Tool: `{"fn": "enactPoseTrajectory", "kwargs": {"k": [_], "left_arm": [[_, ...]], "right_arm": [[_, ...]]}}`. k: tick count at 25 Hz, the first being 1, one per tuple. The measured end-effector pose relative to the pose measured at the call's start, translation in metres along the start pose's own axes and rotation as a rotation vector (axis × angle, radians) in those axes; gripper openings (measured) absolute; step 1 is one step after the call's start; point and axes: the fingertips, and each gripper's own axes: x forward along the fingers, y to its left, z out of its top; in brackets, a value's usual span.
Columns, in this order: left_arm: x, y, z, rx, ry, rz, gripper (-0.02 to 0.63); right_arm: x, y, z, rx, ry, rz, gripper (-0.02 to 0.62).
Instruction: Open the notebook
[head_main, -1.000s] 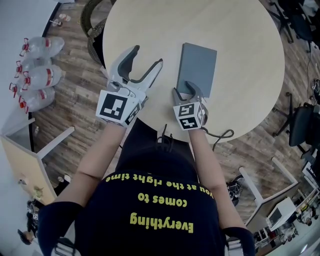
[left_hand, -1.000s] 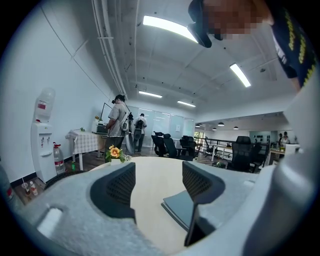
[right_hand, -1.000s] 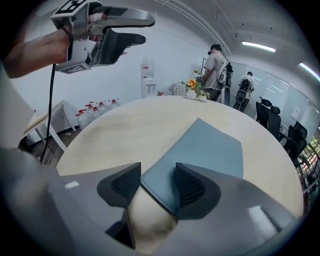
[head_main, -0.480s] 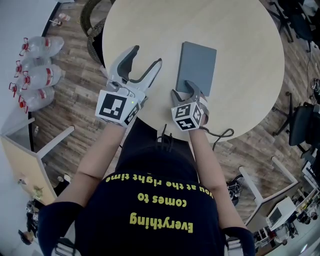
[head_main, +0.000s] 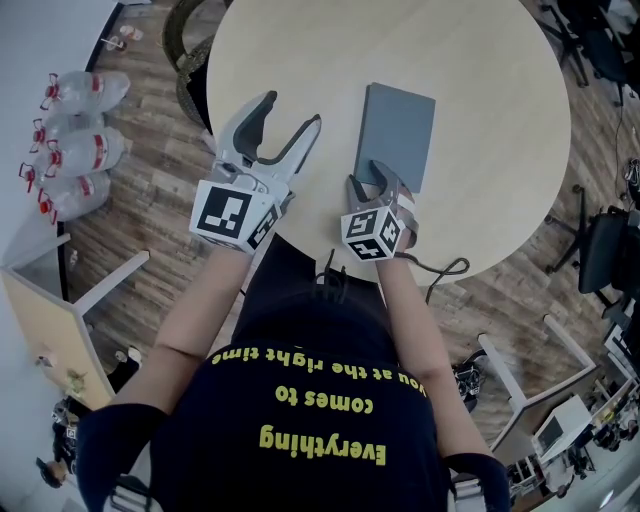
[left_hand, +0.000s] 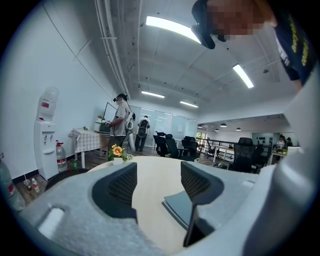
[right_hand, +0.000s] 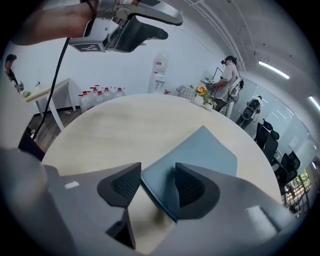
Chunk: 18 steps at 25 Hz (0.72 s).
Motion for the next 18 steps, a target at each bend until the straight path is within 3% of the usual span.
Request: {"fn": "enactPoseTrajectory", "kwargs": {"k": [5,8,14,18], "left_arm": [[-0.002,0.002,0.0,0.002,-0.005,0.006,0.279],[-0.002,0.001,0.0,0.003,-0.003,0.013,0.279],[-0.004,0.005,0.0,0.001,-0.005,0.018,0.279],[-0.003,0.002,0.002,0.006,-0.006,0.015,0.279]], "right_arm": [[-0.003,0.003,0.001,0.046,-0.034,0.027,0.174],[-0.009,0.004,0.004,0.081,-0.071,0.046,0.109],[-0.022,-0.005,0.012,0.318,-0.174,0.117,0.066],[-0.033,-0.015,0.017,0.41,-0.229,0.149,0.053]]}}
